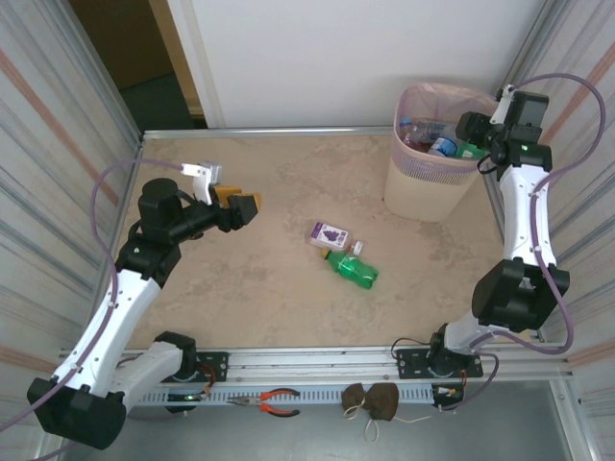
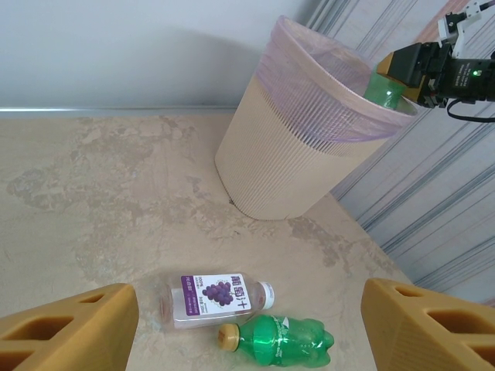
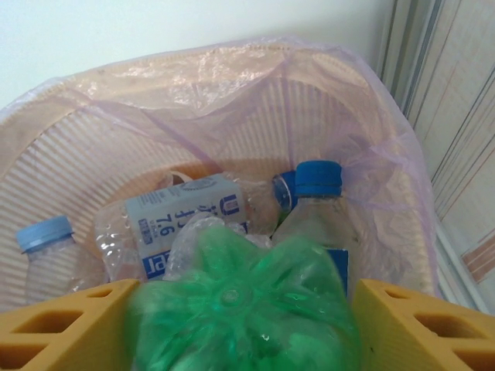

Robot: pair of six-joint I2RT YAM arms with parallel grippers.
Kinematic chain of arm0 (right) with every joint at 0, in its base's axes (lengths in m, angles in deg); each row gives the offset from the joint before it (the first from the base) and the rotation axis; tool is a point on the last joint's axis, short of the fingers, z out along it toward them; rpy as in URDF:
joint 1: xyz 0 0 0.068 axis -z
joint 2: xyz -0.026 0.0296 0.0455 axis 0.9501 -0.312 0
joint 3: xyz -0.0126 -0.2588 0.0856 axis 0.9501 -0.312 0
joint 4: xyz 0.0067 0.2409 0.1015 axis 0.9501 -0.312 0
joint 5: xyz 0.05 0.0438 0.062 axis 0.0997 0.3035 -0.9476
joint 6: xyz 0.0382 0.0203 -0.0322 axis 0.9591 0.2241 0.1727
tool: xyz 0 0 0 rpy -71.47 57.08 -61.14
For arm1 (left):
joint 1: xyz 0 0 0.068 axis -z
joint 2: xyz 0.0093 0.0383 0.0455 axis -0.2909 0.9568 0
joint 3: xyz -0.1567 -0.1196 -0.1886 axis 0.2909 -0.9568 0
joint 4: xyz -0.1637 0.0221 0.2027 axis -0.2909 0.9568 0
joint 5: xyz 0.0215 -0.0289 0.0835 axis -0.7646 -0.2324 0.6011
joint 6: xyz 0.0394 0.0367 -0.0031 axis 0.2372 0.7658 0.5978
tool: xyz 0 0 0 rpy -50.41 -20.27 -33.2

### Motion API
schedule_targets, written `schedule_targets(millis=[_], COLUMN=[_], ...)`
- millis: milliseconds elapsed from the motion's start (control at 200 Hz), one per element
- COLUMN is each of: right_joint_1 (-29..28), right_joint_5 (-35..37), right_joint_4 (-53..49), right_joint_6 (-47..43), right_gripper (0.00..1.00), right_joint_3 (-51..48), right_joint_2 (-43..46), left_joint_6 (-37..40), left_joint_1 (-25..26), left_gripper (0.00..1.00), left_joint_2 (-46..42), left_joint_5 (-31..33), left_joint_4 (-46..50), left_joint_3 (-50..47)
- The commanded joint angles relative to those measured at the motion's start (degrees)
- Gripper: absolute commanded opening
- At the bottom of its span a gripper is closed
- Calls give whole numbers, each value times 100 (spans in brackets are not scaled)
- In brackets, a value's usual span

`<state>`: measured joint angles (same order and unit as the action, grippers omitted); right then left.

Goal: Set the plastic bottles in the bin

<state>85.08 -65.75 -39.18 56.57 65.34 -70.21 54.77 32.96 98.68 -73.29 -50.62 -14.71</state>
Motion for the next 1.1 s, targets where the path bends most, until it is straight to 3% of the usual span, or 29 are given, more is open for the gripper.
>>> schedule_targets(millis=[0,135,225,436,636,1092], right_joint_1=[30,-20,-85,-196,-253,-427], right_joint_5=[-31,-66,-94,-273,-243,270], right_joint_4=[-462,-665,-823,-1366,-2259,-2535], right_joint_6=[53,65,-2,-93,-112,-129], right_gripper=[72,75,71,48,34,25], right_joint_3=[395,843,1161,2244,3237,1481], right_joint_2=[111,133,-13,-742,-1640,-1033], left_joint_6=[-34,-23,-12,17,26,17], left_joint_1=[-59,-59,-59,-72,-68,-83], left_gripper=[76,76,76,76,76,77], left_joint_2=[-47,-85,-103,-107,-116,-165], left_joint_5=[-56,-39,-29,-20,-12,-55], left_joint_4=[-155,-146,-150,-138,-142,-114], left_joint_3=[-26,-61,-95,-70,-61,-142])
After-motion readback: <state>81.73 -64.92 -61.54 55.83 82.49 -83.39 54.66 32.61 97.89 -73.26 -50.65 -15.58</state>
